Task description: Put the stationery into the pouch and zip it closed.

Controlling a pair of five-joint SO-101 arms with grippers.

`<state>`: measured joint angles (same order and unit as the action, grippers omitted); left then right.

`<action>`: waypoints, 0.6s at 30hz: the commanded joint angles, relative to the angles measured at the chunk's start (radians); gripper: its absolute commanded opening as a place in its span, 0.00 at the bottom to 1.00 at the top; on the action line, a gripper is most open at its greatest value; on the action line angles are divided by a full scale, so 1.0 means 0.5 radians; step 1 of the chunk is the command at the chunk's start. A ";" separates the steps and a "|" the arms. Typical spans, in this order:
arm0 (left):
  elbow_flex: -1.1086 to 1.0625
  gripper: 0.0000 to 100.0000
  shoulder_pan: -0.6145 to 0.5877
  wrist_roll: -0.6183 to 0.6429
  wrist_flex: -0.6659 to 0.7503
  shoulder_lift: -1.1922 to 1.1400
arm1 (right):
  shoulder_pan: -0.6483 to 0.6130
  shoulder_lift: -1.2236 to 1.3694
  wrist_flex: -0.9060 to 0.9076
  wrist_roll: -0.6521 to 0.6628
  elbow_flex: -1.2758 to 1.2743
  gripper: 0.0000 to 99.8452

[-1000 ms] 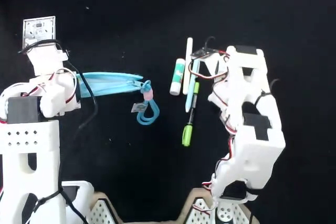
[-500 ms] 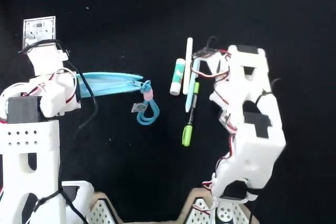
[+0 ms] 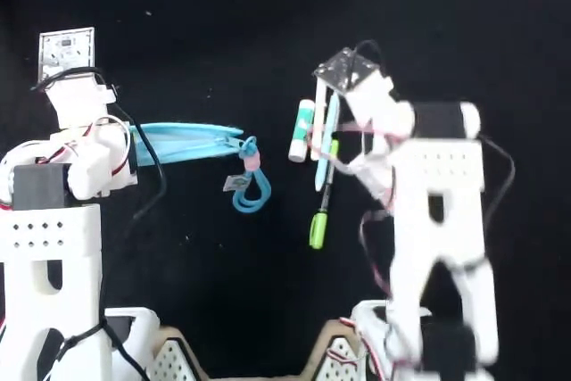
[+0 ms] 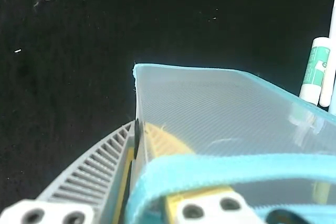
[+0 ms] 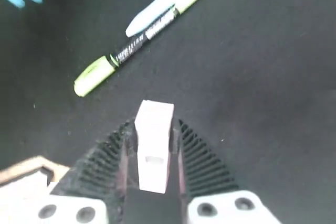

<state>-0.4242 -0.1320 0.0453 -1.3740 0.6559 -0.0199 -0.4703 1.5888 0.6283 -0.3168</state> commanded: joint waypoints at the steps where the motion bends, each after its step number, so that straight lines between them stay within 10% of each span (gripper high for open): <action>1: -0.087 0.03 0.048 0.009 -0.012 -0.015 | -0.199 -0.502 -0.068 -0.218 -0.057 0.01; 9: -0.087 0.03 0.048 0.009 -0.006 -0.015 | -0.862 -1.398 -0.371 -0.540 -0.118 0.01; 18: -0.087 0.03 0.048 0.009 -0.006 -0.015 | -1.614 -1.873 -1.547 -0.736 -0.855 0.01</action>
<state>-0.4242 -0.1320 0.0453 -1.3740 0.6559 -0.7472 -1.3709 1.0503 0.2723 -0.6099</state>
